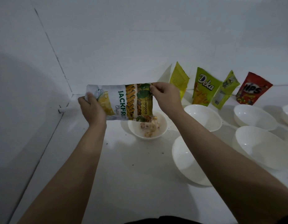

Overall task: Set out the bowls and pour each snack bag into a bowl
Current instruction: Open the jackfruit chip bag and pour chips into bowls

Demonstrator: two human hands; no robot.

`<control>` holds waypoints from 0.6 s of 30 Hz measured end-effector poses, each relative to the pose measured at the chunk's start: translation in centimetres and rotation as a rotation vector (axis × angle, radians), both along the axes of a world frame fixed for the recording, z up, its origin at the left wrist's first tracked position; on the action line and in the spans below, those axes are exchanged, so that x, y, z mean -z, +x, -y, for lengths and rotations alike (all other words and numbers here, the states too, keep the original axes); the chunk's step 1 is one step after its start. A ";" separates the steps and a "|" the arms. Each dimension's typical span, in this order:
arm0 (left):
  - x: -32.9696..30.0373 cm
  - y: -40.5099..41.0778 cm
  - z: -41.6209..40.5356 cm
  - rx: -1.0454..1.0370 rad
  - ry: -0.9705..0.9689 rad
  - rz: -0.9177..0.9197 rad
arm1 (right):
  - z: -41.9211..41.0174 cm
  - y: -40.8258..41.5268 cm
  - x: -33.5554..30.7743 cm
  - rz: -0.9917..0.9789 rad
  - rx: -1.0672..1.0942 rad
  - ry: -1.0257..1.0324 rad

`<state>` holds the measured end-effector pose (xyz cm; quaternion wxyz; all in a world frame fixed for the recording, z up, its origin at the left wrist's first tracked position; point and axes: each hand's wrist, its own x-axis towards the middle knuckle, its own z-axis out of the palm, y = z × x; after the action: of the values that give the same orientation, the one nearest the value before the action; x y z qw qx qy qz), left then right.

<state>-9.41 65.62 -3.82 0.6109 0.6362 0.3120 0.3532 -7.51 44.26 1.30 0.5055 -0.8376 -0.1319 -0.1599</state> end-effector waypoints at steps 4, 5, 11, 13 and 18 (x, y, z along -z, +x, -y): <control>-0.4 0.5 2.2 0.019 0.001 0.021 | 2.4 -0.1 -0.3 0.005 0.013 0.024; -0.6 0.5 2.9 0.019 0.002 0.028 | 3.1 -0.1 -0.4 0.007 0.012 0.028; -0.7 0.9 8.3 -0.002 0.002 0.068 | 8.3 0.9 -1.1 -0.003 -0.005 0.049; -0.5 1.1 10.7 -0.004 -0.002 0.079 | 10.7 1.4 -1.0 0.012 -0.002 0.004; 0.6 1.6 16.4 -0.001 0.020 0.074 | 16.5 2.2 -0.5 -0.020 -0.019 -0.012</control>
<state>-7.78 49.25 -4.38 0.6156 0.6286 0.2858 0.3798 -5.28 27.75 1.82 0.5029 -0.8410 -0.1357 -0.1461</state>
